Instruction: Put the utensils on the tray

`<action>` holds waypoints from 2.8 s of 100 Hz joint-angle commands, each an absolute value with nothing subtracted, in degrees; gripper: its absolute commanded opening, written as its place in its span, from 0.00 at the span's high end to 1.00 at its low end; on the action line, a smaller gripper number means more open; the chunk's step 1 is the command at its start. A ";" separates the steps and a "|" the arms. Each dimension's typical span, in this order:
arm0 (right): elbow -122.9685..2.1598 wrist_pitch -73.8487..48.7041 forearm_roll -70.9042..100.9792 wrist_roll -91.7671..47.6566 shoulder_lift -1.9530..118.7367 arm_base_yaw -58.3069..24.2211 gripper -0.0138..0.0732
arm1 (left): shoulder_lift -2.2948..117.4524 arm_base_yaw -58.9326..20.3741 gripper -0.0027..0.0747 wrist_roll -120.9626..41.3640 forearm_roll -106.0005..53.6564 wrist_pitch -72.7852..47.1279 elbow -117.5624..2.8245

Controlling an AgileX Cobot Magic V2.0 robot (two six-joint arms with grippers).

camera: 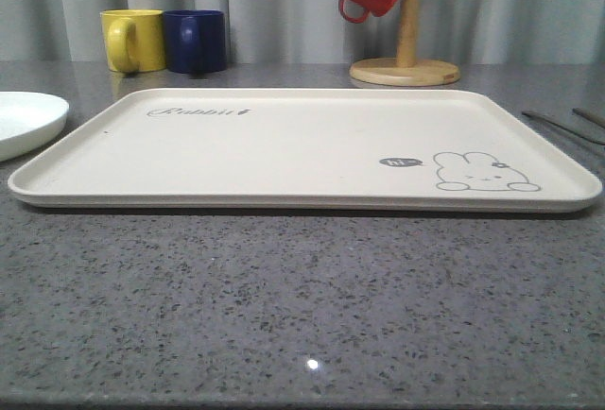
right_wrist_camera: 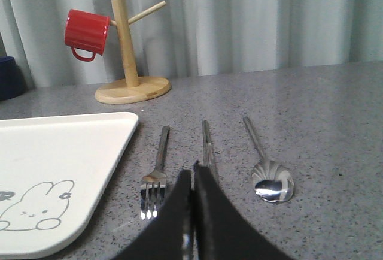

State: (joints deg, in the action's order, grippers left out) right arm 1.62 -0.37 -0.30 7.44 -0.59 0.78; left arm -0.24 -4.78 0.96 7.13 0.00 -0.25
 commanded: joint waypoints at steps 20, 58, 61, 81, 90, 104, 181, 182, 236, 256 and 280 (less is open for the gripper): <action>0.56 4.34 -0.73 7.39 -1.59 0.93 0.92 | -2.15 -4.69 0.99 1.53 6.62 4.69 2.17; 0.56 4.34 -0.73 7.39 -1.59 0.93 0.92 | 0.91 -4.69 0.99 1.53 2.85 -5.83 -9.38; 0.56 4.34 -0.73 7.39 -1.59 0.93 0.92 | 1.89 -4.69 0.99 1.53 2.85 -8.53 -11.60; 0.56 4.34 -0.73 7.39 -1.59 0.93 0.92 | 14.08 -4.69 0.99 1.53 3.54 -27.15 -30.03; 0.56 4.34 -0.73 7.39 -1.59 0.93 0.92 | 21.65 -4.69 0.99 1.53 4.50 -37.28 -39.08; 0.56 4.34 -0.73 7.39 -1.59 0.93 0.92 | 32.74 -4.69 0.99 0.92 7.17 -48.31 -51.12; 0.56 4.34 -0.73 7.39 -1.59 0.93 0.92 | 53.10 -4.80 0.29 0.92 5.97 -52.47 -60.82; 0.56 4.34 -0.73 7.39 -1.59 0.93 0.92 | 53.10 -4.80 0.28 0.92 6.09 -52.32 -60.82; 0.56 4.34 -0.73 7.39 -1.59 0.93 0.92 | 72.63 1.32 0.27 3.14 7.87 -50.08 -72.72; 0.56 4.34 -0.73 7.39 -1.59 0.93 0.92 | 82.98 7.02 0.27 -0.95 2.07 -51.34 -79.42; 0.56 4.34 -0.73 7.39 -1.59 0.93 0.92 | 91.49 10.64 0.27 -2.53 -0.90 -51.98 -82.15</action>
